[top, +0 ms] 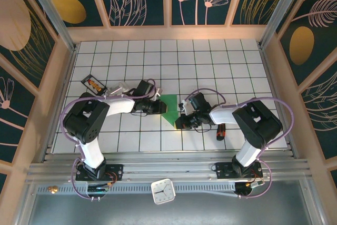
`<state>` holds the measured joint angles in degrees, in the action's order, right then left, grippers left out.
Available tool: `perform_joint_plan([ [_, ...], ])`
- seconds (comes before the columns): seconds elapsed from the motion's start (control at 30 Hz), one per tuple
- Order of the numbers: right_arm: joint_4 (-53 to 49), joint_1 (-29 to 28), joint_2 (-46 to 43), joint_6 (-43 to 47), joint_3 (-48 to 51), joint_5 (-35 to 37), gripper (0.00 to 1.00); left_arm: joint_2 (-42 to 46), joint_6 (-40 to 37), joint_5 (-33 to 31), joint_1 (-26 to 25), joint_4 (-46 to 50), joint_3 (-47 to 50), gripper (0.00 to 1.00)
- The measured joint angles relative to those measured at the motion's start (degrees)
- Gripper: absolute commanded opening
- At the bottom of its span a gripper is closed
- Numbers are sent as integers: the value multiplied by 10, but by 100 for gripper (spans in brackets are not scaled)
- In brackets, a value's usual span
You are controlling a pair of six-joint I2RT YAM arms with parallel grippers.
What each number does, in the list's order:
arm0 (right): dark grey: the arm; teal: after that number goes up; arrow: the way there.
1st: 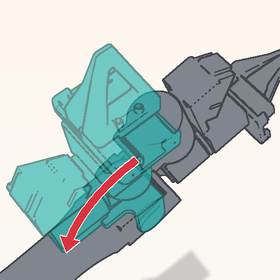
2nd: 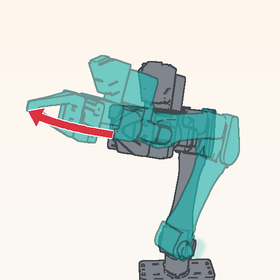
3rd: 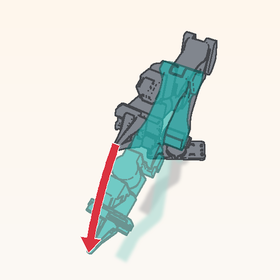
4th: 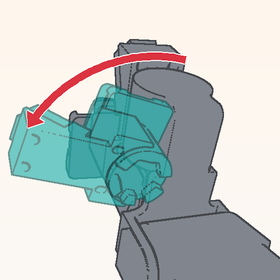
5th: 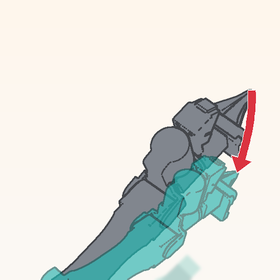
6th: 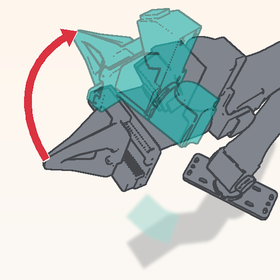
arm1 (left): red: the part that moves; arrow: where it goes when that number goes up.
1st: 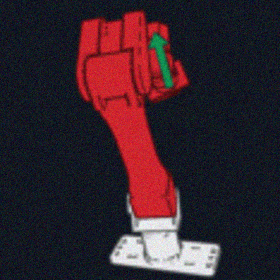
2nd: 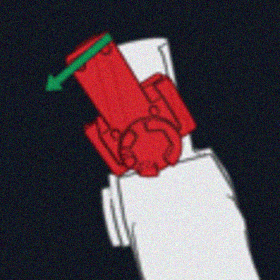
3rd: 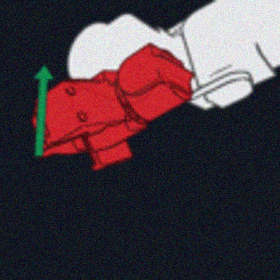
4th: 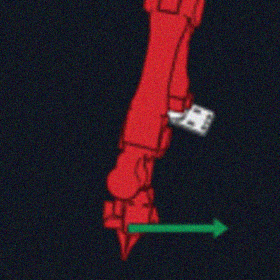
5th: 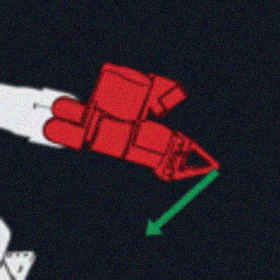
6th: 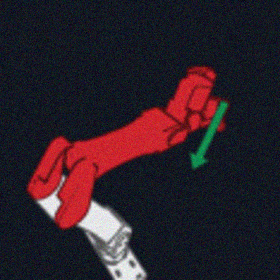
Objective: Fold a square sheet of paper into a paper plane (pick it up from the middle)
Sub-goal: Third fold the triangle at the center of the table.
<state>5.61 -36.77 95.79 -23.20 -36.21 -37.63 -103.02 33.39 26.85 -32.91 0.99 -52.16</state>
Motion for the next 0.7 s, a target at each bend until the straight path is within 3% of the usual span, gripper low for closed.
perform_joint_plan([
  [0.13, 0, 0, 0, -3, 0, 0, 0, 37, 31, 11, 0, -27, 22, 23],
  [0.27, 0, 0, 0, -10, 0, 0, 0, 99, 68, 21, -3, -54, 71, 1],
  [0.7, 0, 0, 0, -10, 0, 0, 0, 96, 159, 46, -68, -132, 113, 0],
])
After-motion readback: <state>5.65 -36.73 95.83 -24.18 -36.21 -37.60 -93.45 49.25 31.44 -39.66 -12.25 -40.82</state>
